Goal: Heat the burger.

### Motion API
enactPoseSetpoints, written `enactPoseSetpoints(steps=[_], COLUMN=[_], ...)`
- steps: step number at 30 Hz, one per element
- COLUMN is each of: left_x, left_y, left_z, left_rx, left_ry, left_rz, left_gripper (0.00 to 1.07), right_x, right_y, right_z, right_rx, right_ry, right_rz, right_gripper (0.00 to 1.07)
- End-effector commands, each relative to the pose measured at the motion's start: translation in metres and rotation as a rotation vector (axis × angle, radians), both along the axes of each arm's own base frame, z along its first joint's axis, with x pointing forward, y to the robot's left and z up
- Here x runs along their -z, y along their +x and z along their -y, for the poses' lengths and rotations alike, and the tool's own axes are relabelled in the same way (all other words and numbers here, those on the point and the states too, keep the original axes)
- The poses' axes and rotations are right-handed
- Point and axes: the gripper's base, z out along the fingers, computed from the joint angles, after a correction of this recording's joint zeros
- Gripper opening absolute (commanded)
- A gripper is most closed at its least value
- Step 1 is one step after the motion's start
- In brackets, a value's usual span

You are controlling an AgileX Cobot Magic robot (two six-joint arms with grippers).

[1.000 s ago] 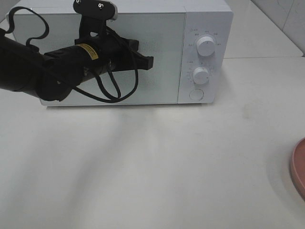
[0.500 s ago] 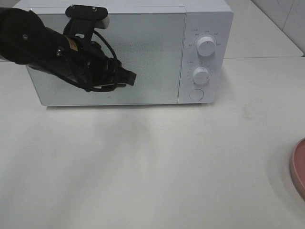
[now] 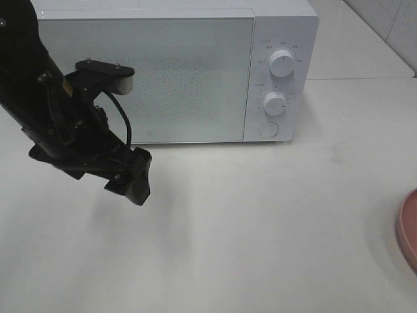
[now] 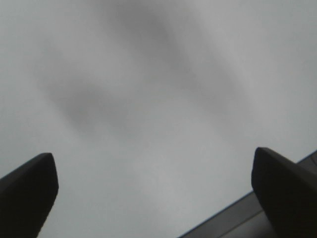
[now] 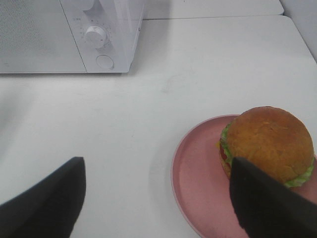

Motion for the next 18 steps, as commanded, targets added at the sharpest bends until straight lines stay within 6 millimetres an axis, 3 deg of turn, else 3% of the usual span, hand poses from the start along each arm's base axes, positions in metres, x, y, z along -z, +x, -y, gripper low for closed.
enactPoseSetpoints(steps=[1, 5, 8, 10, 11, 12, 14, 15, 17, 18], left_x=[-0.013, -0.025, -0.036, -0.048, -0.048, -0.056, -0.061, -0.07, -0.073, -0.081], left_y=[-0.01, -0.013, -0.011, -0.008, -0.008, -0.008, -0.009, -0.01, -0.011, -0.015], left_z=[-0.007, -0.016, -0.034, -0.059, -0.059, -0.076, -0.084, -0.104, -0.112, -0.13], left_rx=[0.006, -0.021, -0.084, -0.162, -0.162, -0.204, -0.224, -0.287, -0.313, -0.379], left_ry=[0.028, 0.019, 0.009, 0.005, 0.005, 0.006, 0.003, 0.003, 0.001, -0.002], left_rz=[-0.048, -0.049, -0.055, -0.061, -0.061, -0.062, -0.058, -0.049, -0.047, -0.045], left_gripper=[0.99, 0.99, 0.99, 0.99, 0.99, 0.99, 0.99, 0.99, 0.99, 0.99], right_x=[0.001, 0.001, 0.001, 0.001, 0.001, 0.001, 0.001, 0.001, 0.001, 0.001], right_y=[-0.003, -0.003, -0.003, -0.003, -0.003, -0.003, -0.003, -0.003, -0.003, -0.003], right_z=[0.0, 0.0, 0.0, 0.0, 0.0, 0.0, 0.0, 0.0, 0.0, 0.0], right_rx=[0.001, 0.001, 0.001, 0.001, 0.001, 0.001, 0.001, 0.001, 0.001, 0.001], right_ry=[-0.002, -0.002, -0.002, -0.002, -0.002, -0.002, -0.002, -0.002, -0.002, -0.002], right_rz=[0.022, 0.022, 0.022, 0.022, 0.022, 0.022, 0.022, 0.022, 0.022, 0.022], right_gripper=[0.76, 0.76, 0.76, 0.76, 0.76, 0.76, 0.76, 0.76, 0.76, 0.76])
